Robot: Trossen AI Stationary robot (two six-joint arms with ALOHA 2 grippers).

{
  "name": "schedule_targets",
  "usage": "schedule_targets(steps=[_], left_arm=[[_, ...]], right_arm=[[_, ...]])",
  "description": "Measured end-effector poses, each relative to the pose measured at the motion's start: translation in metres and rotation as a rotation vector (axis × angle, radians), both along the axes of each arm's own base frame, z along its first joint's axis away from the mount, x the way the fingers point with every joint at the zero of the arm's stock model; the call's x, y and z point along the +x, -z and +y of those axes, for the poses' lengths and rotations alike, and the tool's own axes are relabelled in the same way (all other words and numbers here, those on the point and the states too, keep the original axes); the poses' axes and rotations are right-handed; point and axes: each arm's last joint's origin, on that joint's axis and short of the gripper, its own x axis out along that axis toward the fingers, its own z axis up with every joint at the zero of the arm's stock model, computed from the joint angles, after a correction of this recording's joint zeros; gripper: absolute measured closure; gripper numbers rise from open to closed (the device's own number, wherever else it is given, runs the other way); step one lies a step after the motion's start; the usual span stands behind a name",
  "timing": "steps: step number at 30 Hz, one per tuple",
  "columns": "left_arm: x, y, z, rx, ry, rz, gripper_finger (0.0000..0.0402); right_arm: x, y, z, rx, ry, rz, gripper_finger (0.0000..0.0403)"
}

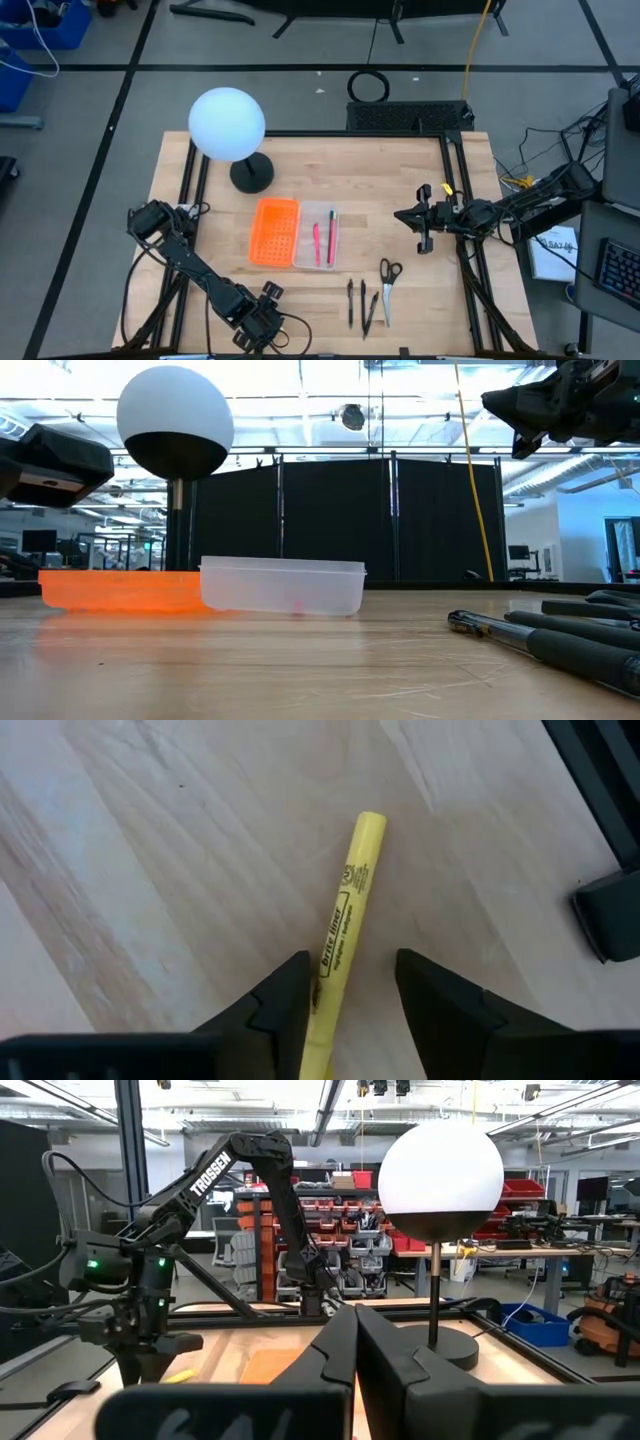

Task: Pick & place school supplies into a supply box
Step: Put the yellow pen into the supply box

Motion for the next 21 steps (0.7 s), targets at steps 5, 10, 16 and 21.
schedule_targets(steps=[5, 10, 16, 21], left_arm=[[-0.001, 0.001, 0.002, 0.006, 0.018, 0.025, 0.0306], [-0.001, 0.001, 0.002, 0.005, 0.091, 0.03, 0.0372], [0.001, -0.001, 0.0, 0.0, 0.151, 0.032, 0.0374], [0.008, -0.018, 0.002, 0.092, 0.216, 0.075, 0.0371]], right_arm=[[0.0, 0.0, 0.0, 0.0, -0.001, 0.0, 0.0403], [0.0, 0.0, 0.0, 0.0, 0.0, 0.0, 0.0403], [0.0, 0.0, 0.0, 0.001, 0.0, -0.001, 0.0403], [0.0, 0.0, 0.0, 0.022, -0.006, -0.003, 0.0403]])
